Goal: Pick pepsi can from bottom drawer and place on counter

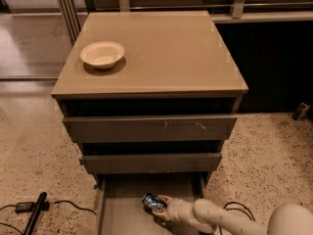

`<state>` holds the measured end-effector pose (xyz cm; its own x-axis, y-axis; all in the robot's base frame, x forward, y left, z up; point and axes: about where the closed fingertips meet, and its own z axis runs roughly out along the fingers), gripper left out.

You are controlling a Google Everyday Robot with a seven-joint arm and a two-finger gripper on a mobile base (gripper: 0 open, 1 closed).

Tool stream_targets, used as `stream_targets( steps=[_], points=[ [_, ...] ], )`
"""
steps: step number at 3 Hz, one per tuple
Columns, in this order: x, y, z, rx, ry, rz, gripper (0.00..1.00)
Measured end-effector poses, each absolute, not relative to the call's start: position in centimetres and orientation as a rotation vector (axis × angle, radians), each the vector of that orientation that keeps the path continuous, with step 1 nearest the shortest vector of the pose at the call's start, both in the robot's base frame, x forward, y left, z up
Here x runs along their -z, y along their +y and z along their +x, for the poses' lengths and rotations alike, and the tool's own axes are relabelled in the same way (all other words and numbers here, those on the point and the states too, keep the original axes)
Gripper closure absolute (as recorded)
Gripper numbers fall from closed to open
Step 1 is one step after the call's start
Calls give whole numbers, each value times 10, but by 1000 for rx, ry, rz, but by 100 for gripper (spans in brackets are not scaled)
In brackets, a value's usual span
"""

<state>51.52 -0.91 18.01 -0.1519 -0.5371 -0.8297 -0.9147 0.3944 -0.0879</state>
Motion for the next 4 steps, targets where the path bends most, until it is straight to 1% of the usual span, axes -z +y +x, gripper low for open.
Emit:
stream_targets(
  steps=[2, 3, 4],
  points=[
    [-257, -75, 510, -626, 1684, -1265, 100],
    [-297, -97, 513, -587, 1651, -1298, 100],
    [-363, -120, 510, -445, 1614, -1377, 100]
  ],
)
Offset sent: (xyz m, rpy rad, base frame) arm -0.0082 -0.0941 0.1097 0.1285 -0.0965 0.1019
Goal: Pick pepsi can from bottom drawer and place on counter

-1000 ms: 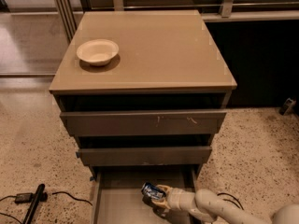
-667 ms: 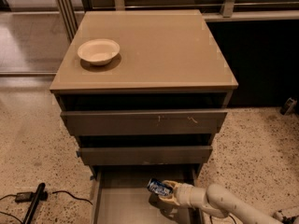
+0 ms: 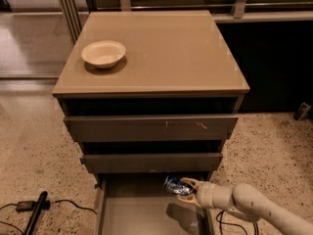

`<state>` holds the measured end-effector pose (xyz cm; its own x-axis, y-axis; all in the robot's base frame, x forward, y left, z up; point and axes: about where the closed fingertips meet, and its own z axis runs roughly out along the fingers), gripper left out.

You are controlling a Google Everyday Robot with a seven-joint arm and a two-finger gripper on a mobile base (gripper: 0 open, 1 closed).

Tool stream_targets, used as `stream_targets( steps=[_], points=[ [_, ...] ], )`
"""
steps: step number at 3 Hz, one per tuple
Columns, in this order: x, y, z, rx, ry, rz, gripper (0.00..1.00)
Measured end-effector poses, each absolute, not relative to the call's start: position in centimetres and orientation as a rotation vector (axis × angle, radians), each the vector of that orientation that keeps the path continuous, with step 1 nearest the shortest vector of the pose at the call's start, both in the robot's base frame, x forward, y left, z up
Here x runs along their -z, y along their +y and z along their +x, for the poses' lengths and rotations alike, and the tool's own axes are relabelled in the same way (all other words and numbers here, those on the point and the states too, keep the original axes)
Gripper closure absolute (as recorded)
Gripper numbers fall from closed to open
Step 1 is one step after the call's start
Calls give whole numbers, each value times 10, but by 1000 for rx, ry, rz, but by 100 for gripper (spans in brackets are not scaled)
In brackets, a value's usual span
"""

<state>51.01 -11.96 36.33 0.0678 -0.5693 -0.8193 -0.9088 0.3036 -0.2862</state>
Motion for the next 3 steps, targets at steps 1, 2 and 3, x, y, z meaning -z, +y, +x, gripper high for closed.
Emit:
stream_targets(
  steps=[1, 2, 3],
  points=[
    [-415, -132, 499, -342, 1579, -1427, 100],
    [-415, -132, 499, -343, 1579, -1427, 100],
    [-439, -137, 490, -324, 1533, -1446, 100]
  ],
)
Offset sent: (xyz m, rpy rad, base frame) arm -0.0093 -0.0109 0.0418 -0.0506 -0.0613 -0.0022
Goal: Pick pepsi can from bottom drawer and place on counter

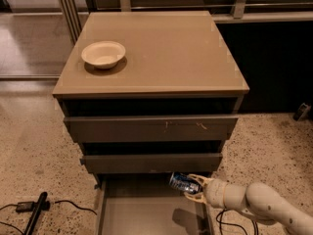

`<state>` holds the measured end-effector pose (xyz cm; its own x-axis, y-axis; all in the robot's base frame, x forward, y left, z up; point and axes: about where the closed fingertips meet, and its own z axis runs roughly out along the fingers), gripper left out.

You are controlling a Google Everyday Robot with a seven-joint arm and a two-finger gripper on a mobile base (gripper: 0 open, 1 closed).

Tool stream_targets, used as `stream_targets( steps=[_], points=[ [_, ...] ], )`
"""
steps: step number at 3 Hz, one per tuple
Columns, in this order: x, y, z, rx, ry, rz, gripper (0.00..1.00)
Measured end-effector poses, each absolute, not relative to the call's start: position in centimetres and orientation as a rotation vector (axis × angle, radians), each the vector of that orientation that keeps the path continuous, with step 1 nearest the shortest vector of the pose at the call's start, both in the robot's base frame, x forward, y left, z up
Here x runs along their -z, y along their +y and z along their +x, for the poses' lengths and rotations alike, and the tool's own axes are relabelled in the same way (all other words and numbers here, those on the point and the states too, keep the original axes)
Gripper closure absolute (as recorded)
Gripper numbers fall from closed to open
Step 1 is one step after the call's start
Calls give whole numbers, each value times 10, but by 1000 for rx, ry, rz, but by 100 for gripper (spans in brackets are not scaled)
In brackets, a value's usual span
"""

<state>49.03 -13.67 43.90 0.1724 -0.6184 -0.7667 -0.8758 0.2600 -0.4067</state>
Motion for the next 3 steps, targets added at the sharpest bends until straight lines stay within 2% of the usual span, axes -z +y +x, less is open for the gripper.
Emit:
stream_targets(
  steps=[1, 3],
  points=[
    [-517, -145, 471, -222, 1393, -1529, 100],
    [-628, -154, 463, -235, 1162, -1671, 100]
  ],
)
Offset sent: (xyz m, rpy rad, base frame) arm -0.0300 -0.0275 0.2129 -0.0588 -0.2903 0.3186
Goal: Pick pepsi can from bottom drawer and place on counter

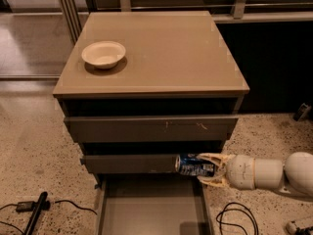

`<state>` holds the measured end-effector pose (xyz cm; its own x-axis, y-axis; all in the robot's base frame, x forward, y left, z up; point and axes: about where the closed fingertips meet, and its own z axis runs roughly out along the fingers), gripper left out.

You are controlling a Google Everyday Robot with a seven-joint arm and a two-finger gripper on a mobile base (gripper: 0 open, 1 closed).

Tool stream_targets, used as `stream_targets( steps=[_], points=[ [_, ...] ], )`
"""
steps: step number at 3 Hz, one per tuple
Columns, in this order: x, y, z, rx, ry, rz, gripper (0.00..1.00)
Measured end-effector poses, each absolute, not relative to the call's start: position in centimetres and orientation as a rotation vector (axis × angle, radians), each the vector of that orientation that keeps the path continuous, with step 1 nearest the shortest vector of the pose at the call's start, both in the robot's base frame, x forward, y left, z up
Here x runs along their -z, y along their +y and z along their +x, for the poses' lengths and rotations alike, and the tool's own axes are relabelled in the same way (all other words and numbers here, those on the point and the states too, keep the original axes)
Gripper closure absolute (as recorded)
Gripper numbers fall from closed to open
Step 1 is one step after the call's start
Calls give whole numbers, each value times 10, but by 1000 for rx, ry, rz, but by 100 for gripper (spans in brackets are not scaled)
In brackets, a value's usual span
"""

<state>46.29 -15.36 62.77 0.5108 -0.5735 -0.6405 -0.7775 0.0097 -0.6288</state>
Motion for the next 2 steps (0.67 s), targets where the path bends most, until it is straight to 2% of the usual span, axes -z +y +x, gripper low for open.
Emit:
stream_targets(
  steps=[2],
  points=[
    [-630, -150, 456, -266, 1143, -1690, 100]
  ],
)
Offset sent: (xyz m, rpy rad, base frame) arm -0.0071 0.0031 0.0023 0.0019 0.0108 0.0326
